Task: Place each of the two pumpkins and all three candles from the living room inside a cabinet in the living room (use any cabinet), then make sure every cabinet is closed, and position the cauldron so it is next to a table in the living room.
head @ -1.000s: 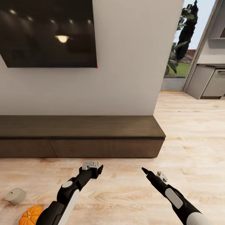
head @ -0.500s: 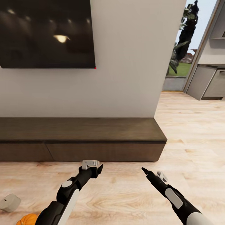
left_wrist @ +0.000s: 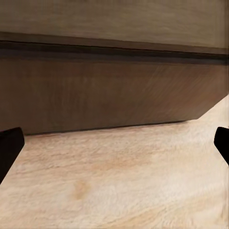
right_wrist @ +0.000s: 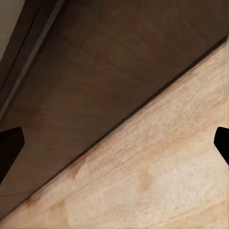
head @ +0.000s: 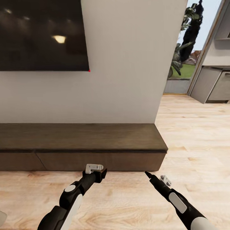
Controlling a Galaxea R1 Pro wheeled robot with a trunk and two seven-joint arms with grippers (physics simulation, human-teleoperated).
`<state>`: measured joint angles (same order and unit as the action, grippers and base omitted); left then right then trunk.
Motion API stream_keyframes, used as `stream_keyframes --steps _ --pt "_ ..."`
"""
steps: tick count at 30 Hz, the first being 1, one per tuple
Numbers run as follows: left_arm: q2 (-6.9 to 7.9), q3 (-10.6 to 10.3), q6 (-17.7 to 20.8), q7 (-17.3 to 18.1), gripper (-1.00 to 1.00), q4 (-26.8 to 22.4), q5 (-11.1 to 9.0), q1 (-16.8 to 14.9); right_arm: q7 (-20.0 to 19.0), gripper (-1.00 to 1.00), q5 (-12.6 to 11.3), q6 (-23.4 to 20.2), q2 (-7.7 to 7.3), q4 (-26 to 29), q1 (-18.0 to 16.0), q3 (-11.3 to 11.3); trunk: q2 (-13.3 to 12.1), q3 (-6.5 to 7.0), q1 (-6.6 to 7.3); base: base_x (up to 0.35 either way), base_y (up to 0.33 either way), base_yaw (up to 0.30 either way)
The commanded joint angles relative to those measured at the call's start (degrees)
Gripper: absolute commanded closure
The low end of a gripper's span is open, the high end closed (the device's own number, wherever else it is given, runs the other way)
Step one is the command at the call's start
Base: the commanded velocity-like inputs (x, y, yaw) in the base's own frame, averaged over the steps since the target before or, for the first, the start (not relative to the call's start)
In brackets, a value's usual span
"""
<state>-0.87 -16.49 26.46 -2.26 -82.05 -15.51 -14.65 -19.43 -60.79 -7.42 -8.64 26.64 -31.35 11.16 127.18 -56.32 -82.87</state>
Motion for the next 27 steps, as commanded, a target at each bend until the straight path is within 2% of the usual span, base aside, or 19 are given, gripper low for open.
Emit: stream_keyframes --steps 1,8,10,12,14,15,17,20,22,23,24,25,27 --pt "-0.01 -0.1 0.5 -0.2 -1.00 0.0 -0.6 0.0 -0.1 -1.00 -0.6 -0.1 -0.06 0.0 0.0 0.3 0.0 -0.05 -0.02 0.237 -0.178 0.000" --pt "-0.17 0.0 7.9 0.2 -1.00 -0.1 -1.1 0.0 -0.1 -1.00 -0.6 -0.1 -0.06 0.0 0.0 0.2 0.0 -0.05 -0.02 0.216 -0.173 0.000" --pt "-0.26 0.0 10.7 1.7 -1.00 -0.3 -2.5 -0.1 -0.1 -1.00 -0.6 -0.1 -0.06 0.0 0.0 0.2 0.0 -0.05 -0.02 0.177 -0.152 0.000" --pt "-0.12 0.0 14.0 4.2 -1.00 -0.7 -4.5 -0.2 -0.1 -1.00 -0.6 -0.1 -0.06 0.0 0.0 0.2 0.0 -0.05 -0.02 0.162 -0.139 0.000" --pt "0.38 0.7 21.5 9.9 -1.00 -1.8 -7.6 -1.1 -0.1 -1.00 -0.6 -0.1 -0.06 0.0 0.0 0.1 0.0 -0.05 -0.02 0.101 -0.080 0.000" --pt "0.58 1.4 24.2 12.1 -1.00 -2.2 -8.2 -1.5 -0.1 -1.00 -0.6 -0.1 -0.06 0.0 0.0 0.1 0.0 -0.05 -0.02 0.045 -0.035 0.000" --pt "1.21 3.7 27.9 16.0 -1.00 -2.7 -9.1 -2.0 -0.1 -1.00 -0.6 -0.1 -0.06 0.0 0.0 0.0 0.0 -0.05 -0.02 0.024 -0.018 0.000" --pt "2.42 7.9 30.1 22.2 -1.00 -3.8 -11.1 -2.2 -0.1 -1.00 -0.7 -0.1 -0.06 0.0 0.0 0.0 0.0 -0.05 -0.02 0.008 -0.006 0.000" --pt "4.65 9.4 30.6 26.6 -1.00 -4.3 -14.9 -2.3 -0.1 -1.00 -0.7 -0.1 -0.05 0.0 0.0 0.0 0.0 -0.05 -0.02 0.003 -0.002 0.000" --pt "5.42 9.6 30.7 27.6 -1.00 -4.4 -16.0 -2.3 -0.1 -1.00 -0.7 0.0 -0.03 0.0 0.0 0.0 0.0 -0.05 -0.02 0.002 -0.001 0.000" --pt "7.36 10.0 30.8 29.6 -1.00 -4.5 -18.8 -2.3 -0.1 -1.00 -0.7 0.3 -0.04 0.0 0.0 -0.1 0.0 -0.05 -0.02 0.001 -0.001 0.000" --pt "10.33 10.3 30.8 31.8 -1.00 -4.6 -23.4 -2.3 -0.1 -1.00 -0.8 1.1 -0.02 0.0 0.0 -0.1 0.0 -0.05 -0.02 0.000 0.000 0.000" --pt "13.53 10.4 30.8 33.4 -1.00 -4.7 -29.0 -2.3 -0.1 -1.00 -0.9 1.9 -0.01 0.0 0.0 -0.1 0.0 -0.05 -0.02 0.000 0.000 0.000"
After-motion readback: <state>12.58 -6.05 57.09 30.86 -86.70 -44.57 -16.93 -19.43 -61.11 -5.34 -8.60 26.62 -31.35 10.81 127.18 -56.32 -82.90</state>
